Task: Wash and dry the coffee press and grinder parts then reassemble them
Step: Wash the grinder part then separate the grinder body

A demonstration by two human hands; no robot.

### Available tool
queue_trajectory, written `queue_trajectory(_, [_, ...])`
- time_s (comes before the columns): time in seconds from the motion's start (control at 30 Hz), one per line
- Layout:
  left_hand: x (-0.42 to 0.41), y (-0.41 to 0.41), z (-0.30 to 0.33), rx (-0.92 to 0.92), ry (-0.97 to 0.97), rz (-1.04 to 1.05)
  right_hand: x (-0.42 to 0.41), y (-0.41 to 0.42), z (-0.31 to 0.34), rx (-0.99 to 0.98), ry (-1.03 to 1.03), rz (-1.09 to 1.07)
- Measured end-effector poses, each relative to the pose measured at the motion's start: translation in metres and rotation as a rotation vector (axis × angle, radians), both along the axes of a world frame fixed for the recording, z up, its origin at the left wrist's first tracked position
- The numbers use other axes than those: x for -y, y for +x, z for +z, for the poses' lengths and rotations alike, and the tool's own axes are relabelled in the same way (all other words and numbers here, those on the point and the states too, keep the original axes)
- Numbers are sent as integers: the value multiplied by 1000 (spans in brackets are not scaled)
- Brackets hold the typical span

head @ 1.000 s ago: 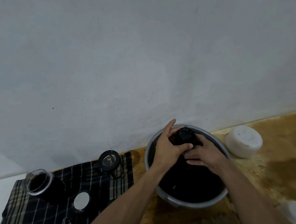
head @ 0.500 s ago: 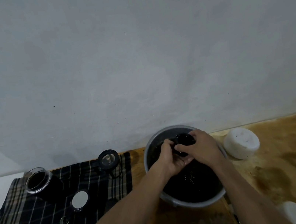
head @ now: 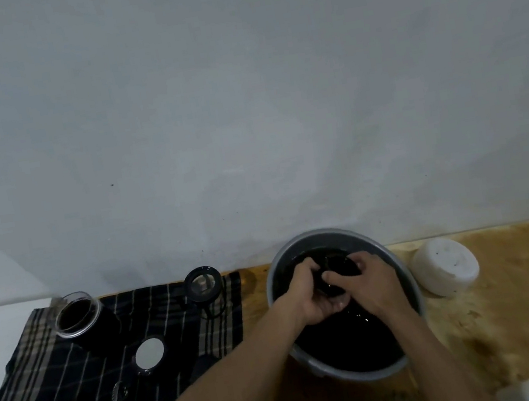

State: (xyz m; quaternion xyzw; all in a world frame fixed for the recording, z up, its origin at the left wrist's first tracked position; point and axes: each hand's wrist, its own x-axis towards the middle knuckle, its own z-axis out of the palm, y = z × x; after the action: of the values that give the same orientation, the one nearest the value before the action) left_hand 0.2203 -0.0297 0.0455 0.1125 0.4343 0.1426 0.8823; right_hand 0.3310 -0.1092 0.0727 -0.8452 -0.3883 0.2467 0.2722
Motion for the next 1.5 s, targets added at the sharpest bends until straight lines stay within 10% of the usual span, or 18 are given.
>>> queue_trajectory(0.77, [-45,-207,97,-832,1306,-849,-43,-124,37,-328,-272,661])
queue_trajectory(1.5, [58,-356,-56,-1229,1158,-1034,-44,-298,-65,-215,-759,985])
